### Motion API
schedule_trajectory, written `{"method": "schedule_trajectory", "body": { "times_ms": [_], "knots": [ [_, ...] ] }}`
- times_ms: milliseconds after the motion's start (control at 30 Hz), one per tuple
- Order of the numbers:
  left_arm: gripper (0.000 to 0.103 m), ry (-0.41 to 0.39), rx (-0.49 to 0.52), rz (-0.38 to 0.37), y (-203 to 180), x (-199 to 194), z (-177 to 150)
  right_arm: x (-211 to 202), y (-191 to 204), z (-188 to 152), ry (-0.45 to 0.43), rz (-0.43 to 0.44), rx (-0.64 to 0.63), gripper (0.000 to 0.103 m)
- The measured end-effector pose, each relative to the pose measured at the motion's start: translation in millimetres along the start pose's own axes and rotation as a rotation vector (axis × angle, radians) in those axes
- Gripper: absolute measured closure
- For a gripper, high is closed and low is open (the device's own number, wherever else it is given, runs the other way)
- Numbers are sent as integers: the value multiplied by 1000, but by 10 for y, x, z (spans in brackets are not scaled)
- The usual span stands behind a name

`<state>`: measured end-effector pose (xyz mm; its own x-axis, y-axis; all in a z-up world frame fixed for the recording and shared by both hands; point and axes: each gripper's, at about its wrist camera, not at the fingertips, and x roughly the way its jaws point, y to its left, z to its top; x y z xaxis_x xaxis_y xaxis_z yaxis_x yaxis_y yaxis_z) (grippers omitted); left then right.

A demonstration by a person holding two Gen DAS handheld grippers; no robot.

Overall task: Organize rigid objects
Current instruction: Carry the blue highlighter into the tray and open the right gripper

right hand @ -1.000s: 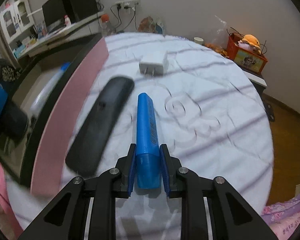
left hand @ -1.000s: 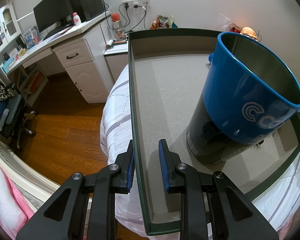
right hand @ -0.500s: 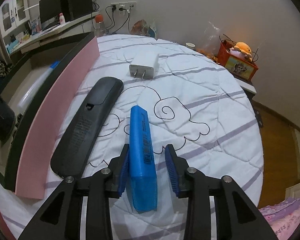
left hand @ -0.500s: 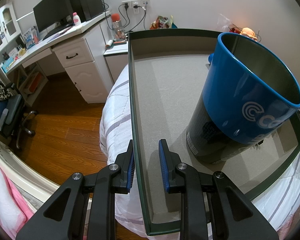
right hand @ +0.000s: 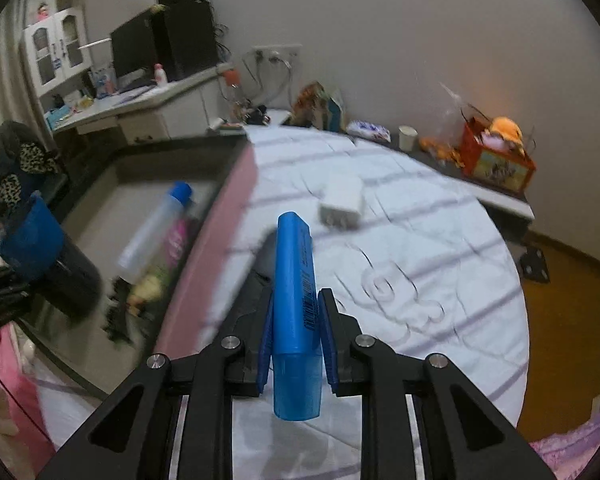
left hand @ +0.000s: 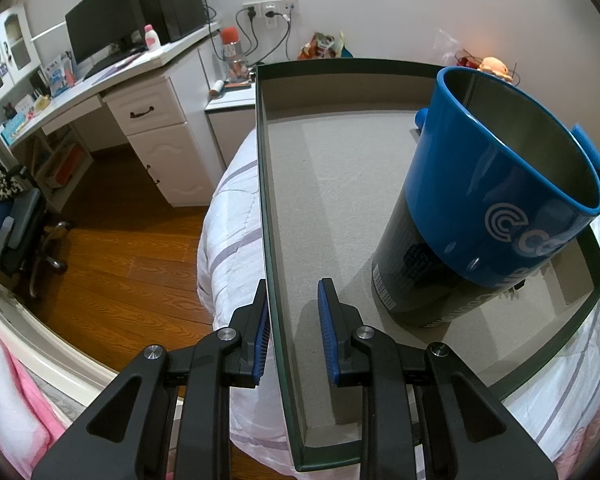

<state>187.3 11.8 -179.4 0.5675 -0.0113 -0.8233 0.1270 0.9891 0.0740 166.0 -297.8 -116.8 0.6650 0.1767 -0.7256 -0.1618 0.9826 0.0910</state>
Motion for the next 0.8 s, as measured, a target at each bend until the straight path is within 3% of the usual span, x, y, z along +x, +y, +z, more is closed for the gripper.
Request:
{"method": "schedule_trajectory", "body": {
  "times_ms": [267,500,800],
  "knots": [
    [81,-1,0,-5,15,1,-4,-15,507,210,-45,120,-51,82],
    [81,-2,0,-9,22,-3,-16,159,834,131,-12,183,-49,82],
    [81,-5,-1,-19,23,5,-12,284,941,-10,14,185,-17,82]
  ]
}}
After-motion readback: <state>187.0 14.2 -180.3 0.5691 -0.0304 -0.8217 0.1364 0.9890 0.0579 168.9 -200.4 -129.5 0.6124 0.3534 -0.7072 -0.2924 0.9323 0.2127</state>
